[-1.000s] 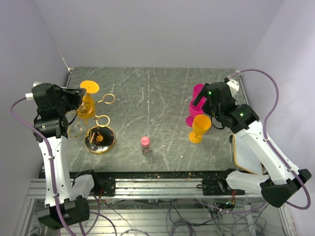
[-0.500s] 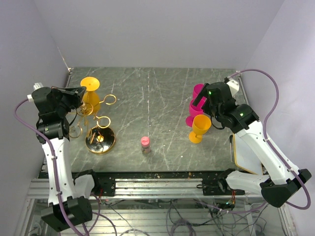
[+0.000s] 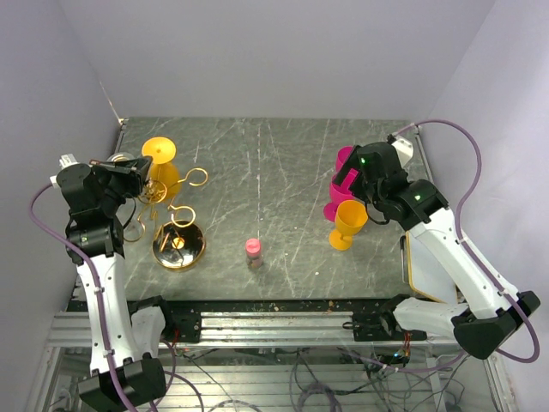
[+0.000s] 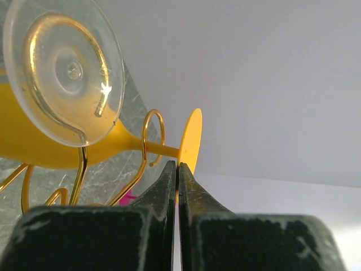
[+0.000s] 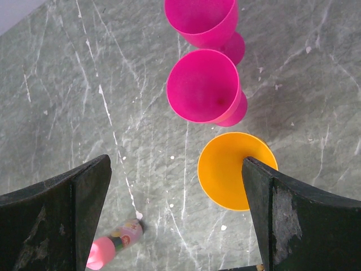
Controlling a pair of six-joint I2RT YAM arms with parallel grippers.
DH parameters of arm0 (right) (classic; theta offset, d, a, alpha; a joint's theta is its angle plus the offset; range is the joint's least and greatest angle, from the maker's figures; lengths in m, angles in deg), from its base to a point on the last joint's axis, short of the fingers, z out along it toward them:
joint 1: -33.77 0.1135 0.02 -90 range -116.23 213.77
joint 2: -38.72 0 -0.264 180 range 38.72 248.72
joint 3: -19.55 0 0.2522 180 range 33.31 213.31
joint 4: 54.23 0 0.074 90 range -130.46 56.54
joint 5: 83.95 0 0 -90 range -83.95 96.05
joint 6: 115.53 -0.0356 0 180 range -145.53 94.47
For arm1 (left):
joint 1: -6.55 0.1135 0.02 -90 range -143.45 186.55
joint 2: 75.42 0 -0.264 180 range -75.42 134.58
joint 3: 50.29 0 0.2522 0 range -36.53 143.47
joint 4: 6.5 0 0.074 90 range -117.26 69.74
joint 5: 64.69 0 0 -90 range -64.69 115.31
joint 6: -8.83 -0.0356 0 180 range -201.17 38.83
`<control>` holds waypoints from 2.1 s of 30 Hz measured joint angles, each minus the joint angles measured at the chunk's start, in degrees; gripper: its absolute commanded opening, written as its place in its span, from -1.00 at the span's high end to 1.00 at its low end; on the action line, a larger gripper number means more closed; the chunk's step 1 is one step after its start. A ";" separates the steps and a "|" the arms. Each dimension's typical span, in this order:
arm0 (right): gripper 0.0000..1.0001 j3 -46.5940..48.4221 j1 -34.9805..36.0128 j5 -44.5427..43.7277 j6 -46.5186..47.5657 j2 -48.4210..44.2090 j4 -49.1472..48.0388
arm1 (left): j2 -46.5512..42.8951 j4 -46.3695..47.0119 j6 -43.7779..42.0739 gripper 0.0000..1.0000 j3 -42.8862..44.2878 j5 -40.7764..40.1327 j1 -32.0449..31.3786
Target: Take the wine glass off the wine glass rack
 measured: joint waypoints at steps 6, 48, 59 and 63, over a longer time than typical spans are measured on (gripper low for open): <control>-0.99 0.57 0.00 0.22 0.09 0.90 -0.04 | 0.70 -3.06 0.35 0.86 1.95 0.87 0.02; -0.27 34.42 13.18 53.40 -11.56 47.21 -55.93 | 6.40 -5.20 0.92 0.86 4.72 12.39 2.32; 0.18 39.01 15.26 54.88 -17.03 54.95 -55.78 | 6.43 -5.18 0.55 0.86 4.72 13.03 2.62; 0.47 39.58 15.56 55.54 -17.99 54.99 -56.13 | 6.45 -5.25 0.11 0.86 4.72 13.03 2.62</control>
